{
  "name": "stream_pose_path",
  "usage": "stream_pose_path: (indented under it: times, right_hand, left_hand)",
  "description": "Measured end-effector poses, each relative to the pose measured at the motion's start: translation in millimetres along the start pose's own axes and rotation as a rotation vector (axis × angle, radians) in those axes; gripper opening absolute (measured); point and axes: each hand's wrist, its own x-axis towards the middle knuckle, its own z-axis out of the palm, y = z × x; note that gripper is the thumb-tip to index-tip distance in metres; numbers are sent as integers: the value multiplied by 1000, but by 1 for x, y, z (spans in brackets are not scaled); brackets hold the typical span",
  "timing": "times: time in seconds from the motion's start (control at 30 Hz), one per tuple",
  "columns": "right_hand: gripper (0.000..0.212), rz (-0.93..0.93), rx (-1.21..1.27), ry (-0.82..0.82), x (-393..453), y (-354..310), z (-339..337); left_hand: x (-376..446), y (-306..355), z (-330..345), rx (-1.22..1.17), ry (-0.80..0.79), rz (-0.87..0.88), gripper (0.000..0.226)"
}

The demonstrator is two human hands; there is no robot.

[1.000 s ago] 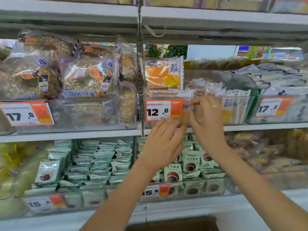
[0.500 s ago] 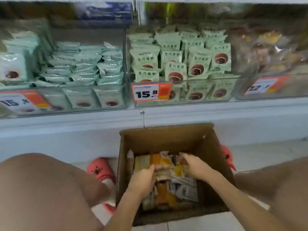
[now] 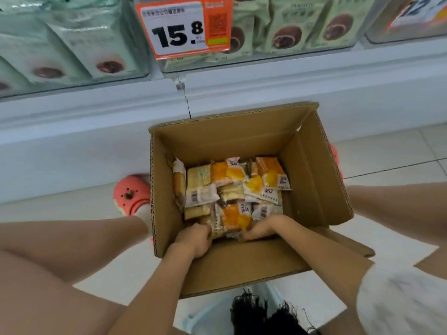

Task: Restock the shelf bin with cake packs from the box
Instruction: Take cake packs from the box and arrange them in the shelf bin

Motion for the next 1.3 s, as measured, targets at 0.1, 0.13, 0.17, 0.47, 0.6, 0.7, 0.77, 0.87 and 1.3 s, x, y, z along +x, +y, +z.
stream_pose_path:
  times: [0.1, 0.13, 0.17, 0.47, 0.6, 0.7, 0.77, 0.87, 1.3]
  right_hand:
    - [62, -61, 18, 63, -15, 2, -9]
    - [58, -46, 60, 73, -25, 3, -15]
    - [57, -42, 148, 61, -39, 6, -24]
    - [59, -360, 1149, -98, -96, 29, -28]
    - [86, -436, 1281, -38, -94, 31, -24]
    - [69, -467, 1221, 49, -95, 27, -21]
    - [50, -451, 1183, 181, -92, 27, -18]
    - [46, -511, 1365, 291, -90, 25, -14]
    - [45, -583, 824, 606, -120, -15, -7]
  left_hand:
    - [3, 3, -4, -144, 29, -18, 24]
    - [2, 6, -7, -257, 43, -34, 24]
    - [3, 10, -9, -395, 71, -37, 24]
    - [-18, 14, -55, -1566, -79, 75, 48]
    - [-22, 18, -51, -1606, 34, 27, 40]
    - [-25, 22, -50, -1644, 123, -17, 32]
    - [-28, 22, -53, -1698, 155, -33, 27]
    - [-34, 25, -57, -1837, 187, -24, 14]
    - [-48, 34, -61, -1919, 107, 196, 50]
